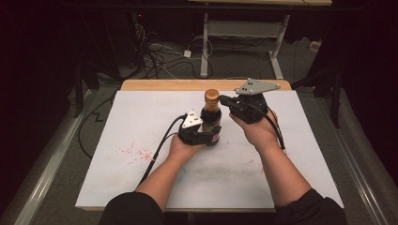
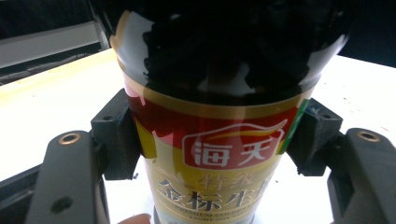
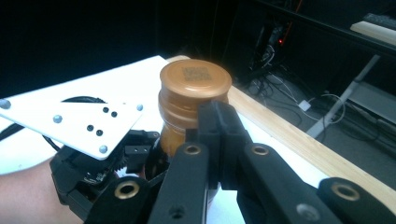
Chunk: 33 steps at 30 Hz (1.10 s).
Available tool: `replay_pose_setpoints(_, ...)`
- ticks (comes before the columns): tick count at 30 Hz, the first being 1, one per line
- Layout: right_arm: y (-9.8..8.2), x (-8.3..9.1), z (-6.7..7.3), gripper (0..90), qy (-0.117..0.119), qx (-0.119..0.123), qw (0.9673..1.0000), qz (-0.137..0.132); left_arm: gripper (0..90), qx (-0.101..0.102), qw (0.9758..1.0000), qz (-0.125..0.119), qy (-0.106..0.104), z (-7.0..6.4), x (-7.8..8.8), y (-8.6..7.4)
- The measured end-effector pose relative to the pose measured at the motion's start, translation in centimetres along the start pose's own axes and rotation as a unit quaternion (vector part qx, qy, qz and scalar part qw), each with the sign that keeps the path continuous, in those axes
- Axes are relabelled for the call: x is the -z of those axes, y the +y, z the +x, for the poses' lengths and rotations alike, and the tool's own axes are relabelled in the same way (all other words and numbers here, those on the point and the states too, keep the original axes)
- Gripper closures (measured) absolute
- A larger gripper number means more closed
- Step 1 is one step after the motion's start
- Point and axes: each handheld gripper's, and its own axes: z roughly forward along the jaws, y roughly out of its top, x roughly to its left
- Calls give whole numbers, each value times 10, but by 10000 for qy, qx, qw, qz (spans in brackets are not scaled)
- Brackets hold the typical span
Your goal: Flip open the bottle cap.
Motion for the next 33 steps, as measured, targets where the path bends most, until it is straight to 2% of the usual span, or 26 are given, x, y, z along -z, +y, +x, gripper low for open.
replay_pose_setpoints(1,2,0,1,900,-17,29,10000,57,295,-304,9992,257,70,4,3,0)
replay_pose_setpoints(6,3,0,1,900,-27,33,9999,115,298,-232,9996,147,80,3,2,-1)
replay_pose_setpoints(7,4,0,1,900,-38,27,9999,112,299,-34,10000,-32,6,0,0,-1)
replay_pose_setpoints(8,4,0,2,900,-53,34,9999,107,300,-5,10000,-63,6,0,0,-1)
replay_pose_setpoints(13,6,-3,4,900,-88,83,9999,116,302,47,9999,-96,22,1,1,-1)
replay_pose_setpoints(24,8,-4,5,900,-124,108,9998,137,303,-12,10000,-58,32,1,1,-1)
replay_pose_setpoints(25,8,-3,5,900,-126,67,9999,85,304,-44,10000,-54,18,0,1,-2)
replay_pose_setpoints(26,9,0,4,900,-95,16,9999,-122,303,-135,9999,-37,10,-1,1,-3)
replay_pose_setpoints(27,12,4,3,900,-61,-113,9995,-304,303,-314,9994,122,97,0,1,-3)
replay_pose_setpoints(28,19,11,3,900,40,-135,9987,-482,302,-424,9989,189,89,0,1,-3)
replay_pose_setpoints(29,25,14,6,900,-18,12,9990,-454,300,-222,9997,18,33,-4,-3,-4)
replay_pose_setpoints(30,29,15,8,900,-123,182,9991,-354,300,-485,9984,285,102,1,1,-2)
replay_pose_setpoints(31,28,16,6,900,-92,172,9993,-316,299,-284,9993,202,109,1,0,-1)
replay_pose_setpoints(32,26,18,3,900,-59,94,9994,-314,297,-59,10000,42,30,0,0,0)
replay_pose_setpoints(33,23,20,1,900,-103,60,9995,-304,297,-292,9993,223,90,2,2,0)
